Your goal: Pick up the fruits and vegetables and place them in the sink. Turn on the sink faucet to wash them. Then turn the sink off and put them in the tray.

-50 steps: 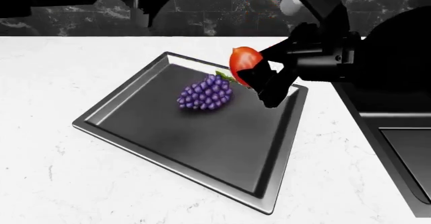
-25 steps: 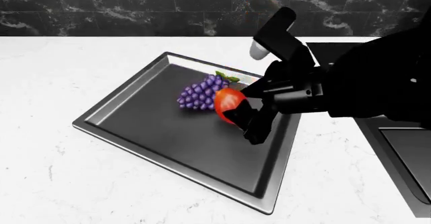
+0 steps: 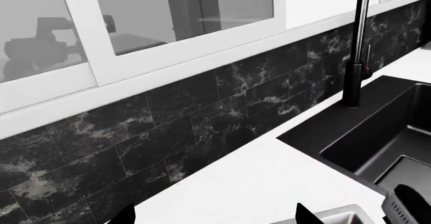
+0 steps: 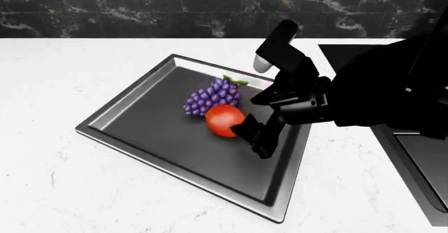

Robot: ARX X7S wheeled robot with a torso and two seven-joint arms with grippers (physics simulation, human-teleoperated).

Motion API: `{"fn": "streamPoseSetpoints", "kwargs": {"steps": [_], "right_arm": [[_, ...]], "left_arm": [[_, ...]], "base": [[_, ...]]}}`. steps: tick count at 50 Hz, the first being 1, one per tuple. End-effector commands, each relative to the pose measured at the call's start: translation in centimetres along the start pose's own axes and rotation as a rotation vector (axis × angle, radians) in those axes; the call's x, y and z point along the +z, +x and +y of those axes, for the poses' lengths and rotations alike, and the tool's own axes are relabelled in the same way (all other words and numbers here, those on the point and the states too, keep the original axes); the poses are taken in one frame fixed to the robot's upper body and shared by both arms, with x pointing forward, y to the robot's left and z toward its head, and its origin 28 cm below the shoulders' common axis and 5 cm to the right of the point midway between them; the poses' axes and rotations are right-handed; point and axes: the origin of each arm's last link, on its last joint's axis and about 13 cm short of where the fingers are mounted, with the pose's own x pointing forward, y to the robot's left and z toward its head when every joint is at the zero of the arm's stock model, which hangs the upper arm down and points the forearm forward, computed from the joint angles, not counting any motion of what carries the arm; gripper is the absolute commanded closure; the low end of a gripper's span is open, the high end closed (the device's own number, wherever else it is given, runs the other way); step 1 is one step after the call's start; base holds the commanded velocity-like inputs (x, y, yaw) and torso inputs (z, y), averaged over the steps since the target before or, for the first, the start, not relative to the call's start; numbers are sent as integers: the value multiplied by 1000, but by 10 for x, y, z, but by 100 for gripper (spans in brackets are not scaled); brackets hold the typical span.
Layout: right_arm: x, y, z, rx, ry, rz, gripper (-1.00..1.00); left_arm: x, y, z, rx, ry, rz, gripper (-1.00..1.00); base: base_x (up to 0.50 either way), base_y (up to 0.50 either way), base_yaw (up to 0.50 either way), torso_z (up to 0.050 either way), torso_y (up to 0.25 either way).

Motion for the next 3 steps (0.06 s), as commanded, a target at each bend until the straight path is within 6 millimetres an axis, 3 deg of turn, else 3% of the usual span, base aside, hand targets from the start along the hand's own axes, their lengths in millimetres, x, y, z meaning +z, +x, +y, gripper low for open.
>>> {"fn": "streamPoseSetpoints", "kwargs": {"steps": [1,3], "right_arm": [[-3,0,-1,-1,7,16,-100],[-2,-1,-1,-2,7,11,-100]], "left_arm": [[1,1,-1,-1,5,1,-100],[1,0,-1,-1,5,0,-100]], "base": [[0,0,0,0,0],[0,0,0,0,0]]}}
